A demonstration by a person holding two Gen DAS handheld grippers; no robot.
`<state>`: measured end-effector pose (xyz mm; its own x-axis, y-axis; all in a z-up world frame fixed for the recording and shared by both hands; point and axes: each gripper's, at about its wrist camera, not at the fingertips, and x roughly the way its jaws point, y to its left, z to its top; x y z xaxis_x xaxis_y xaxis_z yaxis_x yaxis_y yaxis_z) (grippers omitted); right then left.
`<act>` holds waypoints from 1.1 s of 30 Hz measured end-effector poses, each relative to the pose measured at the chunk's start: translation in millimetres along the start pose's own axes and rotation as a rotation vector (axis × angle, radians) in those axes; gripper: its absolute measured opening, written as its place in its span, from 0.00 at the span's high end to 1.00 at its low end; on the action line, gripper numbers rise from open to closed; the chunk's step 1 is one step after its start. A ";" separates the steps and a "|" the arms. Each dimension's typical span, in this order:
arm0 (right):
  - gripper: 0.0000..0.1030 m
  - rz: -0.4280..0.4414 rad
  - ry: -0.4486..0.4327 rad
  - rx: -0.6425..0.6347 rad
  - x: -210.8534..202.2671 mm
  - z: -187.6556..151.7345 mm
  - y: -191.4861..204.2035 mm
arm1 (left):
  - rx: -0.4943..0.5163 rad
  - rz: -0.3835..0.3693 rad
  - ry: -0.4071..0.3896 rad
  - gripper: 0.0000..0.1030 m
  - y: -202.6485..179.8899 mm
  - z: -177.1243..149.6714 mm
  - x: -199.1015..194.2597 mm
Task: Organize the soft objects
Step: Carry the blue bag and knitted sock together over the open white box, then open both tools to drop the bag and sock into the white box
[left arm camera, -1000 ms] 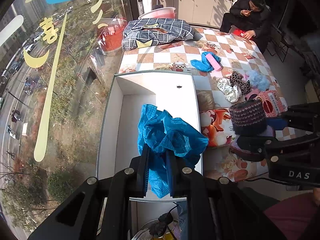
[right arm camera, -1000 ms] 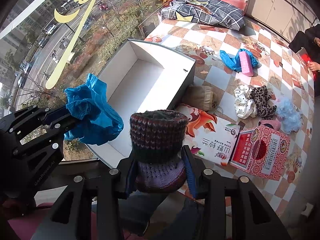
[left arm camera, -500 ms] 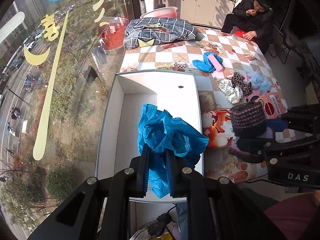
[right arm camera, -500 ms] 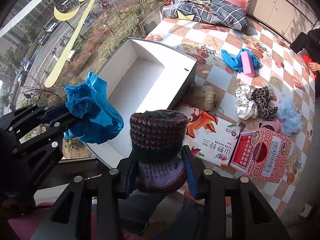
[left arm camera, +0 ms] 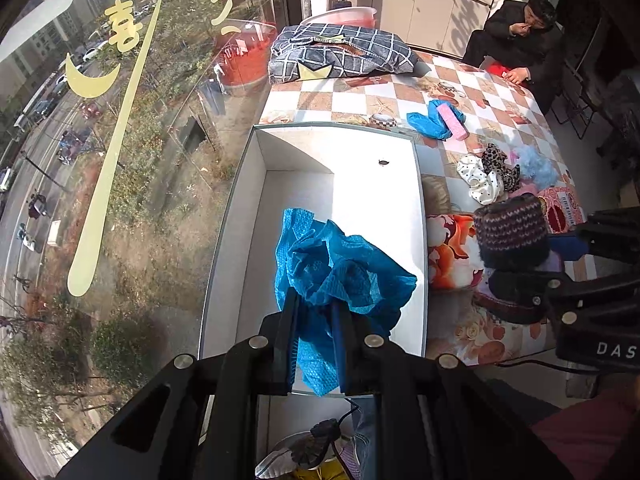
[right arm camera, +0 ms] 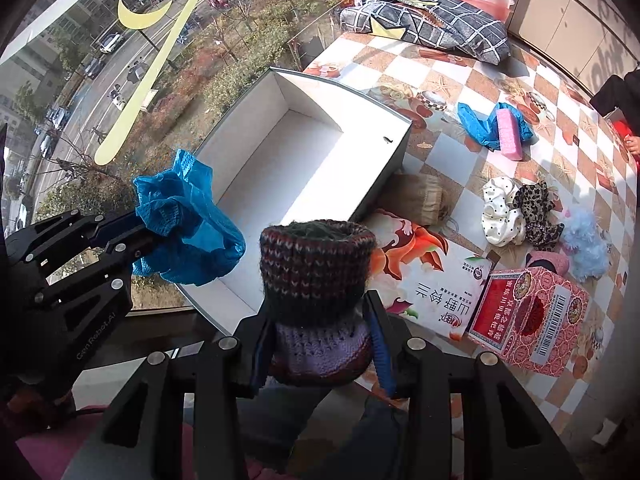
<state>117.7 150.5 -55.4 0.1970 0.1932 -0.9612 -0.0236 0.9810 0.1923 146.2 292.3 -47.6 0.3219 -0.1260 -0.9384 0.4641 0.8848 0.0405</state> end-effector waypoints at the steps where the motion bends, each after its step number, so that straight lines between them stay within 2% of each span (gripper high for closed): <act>1: 0.58 0.000 0.002 -0.011 0.7 1.6 3.1 | -0.005 0.003 0.003 0.84 1.7 -1.0 1.2; 14: 0.58 0.002 0.020 -0.155 15.1 20.2 44.3 | -0.050 0.032 0.067 0.84 20.6 -17.9 21.0; 20: 0.58 0.019 0.055 -0.168 24.8 19.3 49.1 | -0.056 0.034 0.080 0.84 22.6 -18.8 25.3; 33: 0.58 0.029 0.067 -0.203 33.7 25.9 57.2 | -0.044 0.030 0.083 0.84 21.7 -17.5 29.1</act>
<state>148.4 212.7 -71.7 0.1279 0.2154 -0.9681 -0.2270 0.9566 0.1828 151.1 315.7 -80.0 0.2648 -0.0630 -0.9622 0.4176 0.9069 0.0555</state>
